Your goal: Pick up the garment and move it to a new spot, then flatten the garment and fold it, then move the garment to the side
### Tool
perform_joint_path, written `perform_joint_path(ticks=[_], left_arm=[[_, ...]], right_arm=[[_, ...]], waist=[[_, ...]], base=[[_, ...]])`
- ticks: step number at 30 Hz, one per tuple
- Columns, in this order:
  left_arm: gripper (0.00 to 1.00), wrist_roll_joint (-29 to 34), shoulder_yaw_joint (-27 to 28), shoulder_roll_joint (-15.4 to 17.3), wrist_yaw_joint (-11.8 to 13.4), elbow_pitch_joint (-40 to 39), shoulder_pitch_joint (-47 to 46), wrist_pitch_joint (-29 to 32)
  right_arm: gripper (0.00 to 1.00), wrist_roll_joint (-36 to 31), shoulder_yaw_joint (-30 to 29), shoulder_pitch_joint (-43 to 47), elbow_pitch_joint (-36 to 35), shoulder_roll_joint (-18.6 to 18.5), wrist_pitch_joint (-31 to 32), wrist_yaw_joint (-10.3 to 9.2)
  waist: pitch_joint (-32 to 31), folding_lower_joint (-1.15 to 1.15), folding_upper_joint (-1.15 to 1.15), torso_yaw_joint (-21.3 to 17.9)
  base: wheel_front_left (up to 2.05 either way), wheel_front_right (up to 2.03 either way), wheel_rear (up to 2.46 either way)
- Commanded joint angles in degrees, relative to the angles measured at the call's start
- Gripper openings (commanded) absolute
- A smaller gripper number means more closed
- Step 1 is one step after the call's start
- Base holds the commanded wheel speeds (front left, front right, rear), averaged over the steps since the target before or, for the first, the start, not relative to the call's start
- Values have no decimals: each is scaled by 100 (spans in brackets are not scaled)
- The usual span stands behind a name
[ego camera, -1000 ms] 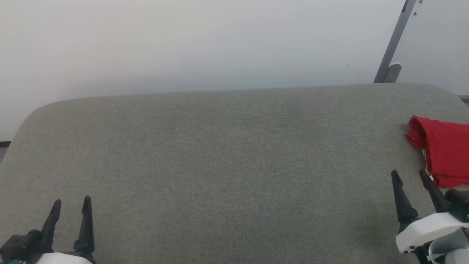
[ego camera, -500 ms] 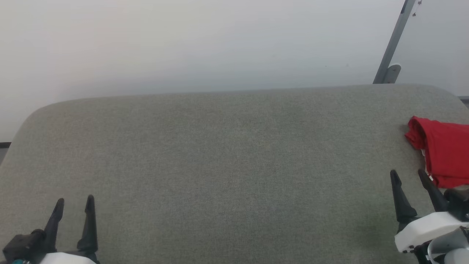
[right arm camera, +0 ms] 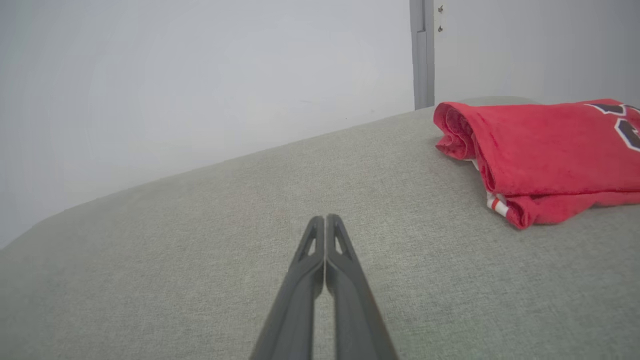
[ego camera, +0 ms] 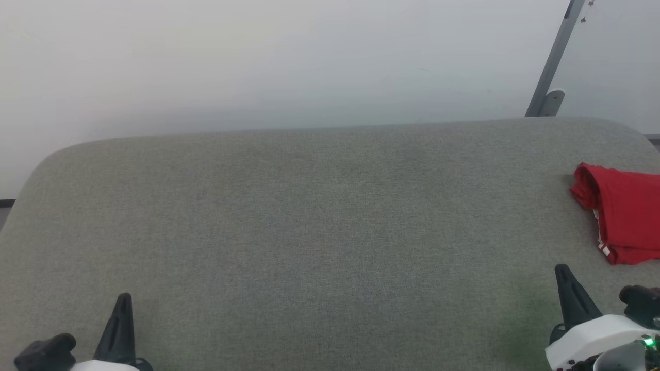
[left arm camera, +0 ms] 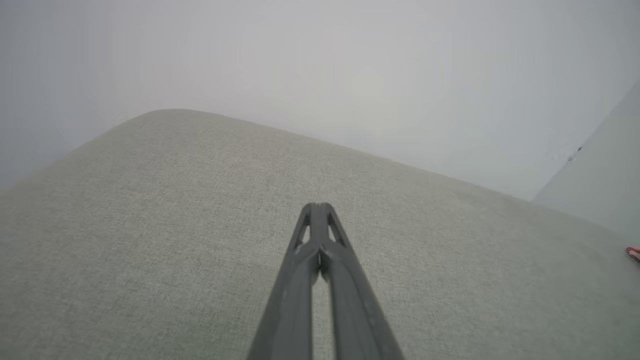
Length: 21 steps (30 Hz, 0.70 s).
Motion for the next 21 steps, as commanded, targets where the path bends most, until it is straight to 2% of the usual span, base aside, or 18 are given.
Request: perform_joint_path(ticks=[1, 21], left_arm=[[0, -208, 7, 33, -2, -86, -168, 48], [0, -1887, -65, -168, -6, -73, -421, 518]], right_arm=[[0, 200, -45, -171, -106, -10, 40, -1], [0, 1845, -137, -255, -237, 226, 427, -2]], waist=[[2, 0, 0, 1], [41, 0, 0, 9]], base=[[0, 0, 0], [0, 0, 0]])
